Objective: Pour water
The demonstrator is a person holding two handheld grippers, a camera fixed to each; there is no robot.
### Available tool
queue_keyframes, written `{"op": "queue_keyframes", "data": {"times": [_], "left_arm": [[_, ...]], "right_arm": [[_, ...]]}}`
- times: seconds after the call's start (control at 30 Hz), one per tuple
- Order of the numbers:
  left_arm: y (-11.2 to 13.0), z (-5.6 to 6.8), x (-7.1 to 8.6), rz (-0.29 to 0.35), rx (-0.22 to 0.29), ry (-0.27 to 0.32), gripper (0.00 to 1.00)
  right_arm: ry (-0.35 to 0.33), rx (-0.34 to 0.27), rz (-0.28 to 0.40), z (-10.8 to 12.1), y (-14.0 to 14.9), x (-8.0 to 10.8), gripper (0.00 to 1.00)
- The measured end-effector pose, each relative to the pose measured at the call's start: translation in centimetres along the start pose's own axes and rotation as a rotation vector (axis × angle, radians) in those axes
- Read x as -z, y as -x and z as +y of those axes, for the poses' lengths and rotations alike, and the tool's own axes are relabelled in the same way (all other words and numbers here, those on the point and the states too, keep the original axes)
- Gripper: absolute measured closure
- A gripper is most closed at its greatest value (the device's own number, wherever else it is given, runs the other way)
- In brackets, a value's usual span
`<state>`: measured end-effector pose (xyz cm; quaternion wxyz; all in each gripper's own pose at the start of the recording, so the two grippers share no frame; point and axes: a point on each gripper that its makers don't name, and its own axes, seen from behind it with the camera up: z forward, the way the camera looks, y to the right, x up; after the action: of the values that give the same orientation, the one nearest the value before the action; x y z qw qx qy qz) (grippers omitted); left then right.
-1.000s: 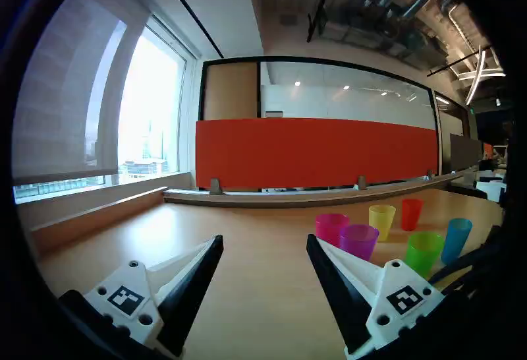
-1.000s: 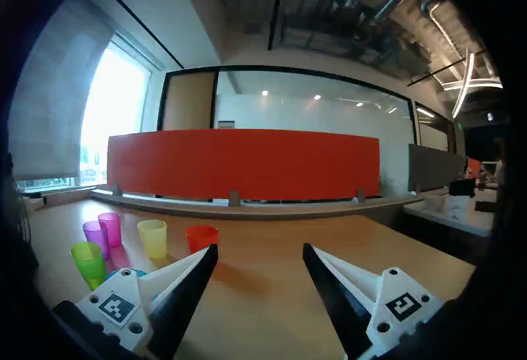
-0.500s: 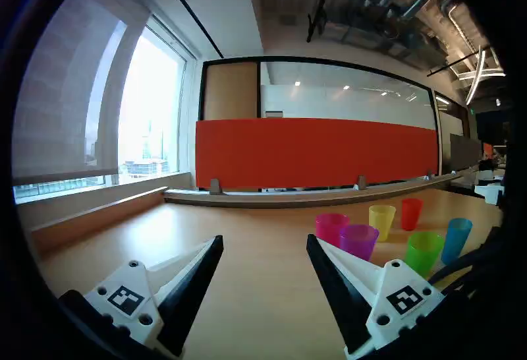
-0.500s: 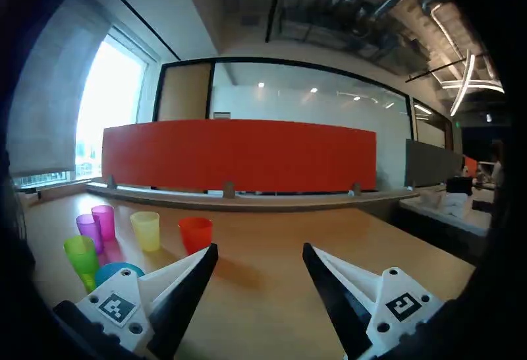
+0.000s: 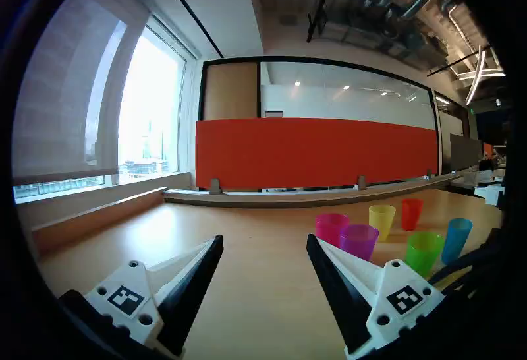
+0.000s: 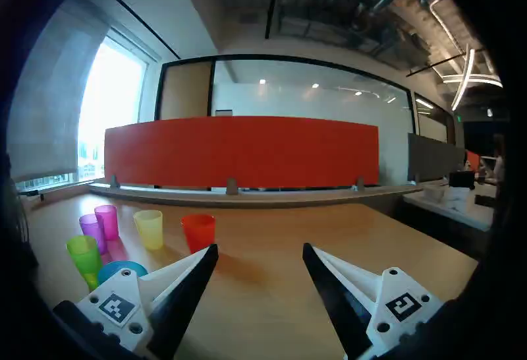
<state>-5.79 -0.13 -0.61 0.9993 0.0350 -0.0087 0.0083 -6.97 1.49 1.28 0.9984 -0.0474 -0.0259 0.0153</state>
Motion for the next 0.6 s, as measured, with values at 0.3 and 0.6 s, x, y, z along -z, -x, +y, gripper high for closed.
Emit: {"op": "queue_keyframes", "data": {"times": [0.3, 0.6], "left_arm": [[-0.01, -0.66, -0.06, 0.000, 0.000, -0.041, 0.05], [-0.11, -0.65, 0.06, -0.001, -0.001, -0.041, 0.05]], "right_arm": [[-0.007, -0.001, -0.007, -0.28, 0.00, 0.05, 0.00], [-0.015, -0.007, -0.005, -0.50, -0.04, 0.21, 0.00]]}}
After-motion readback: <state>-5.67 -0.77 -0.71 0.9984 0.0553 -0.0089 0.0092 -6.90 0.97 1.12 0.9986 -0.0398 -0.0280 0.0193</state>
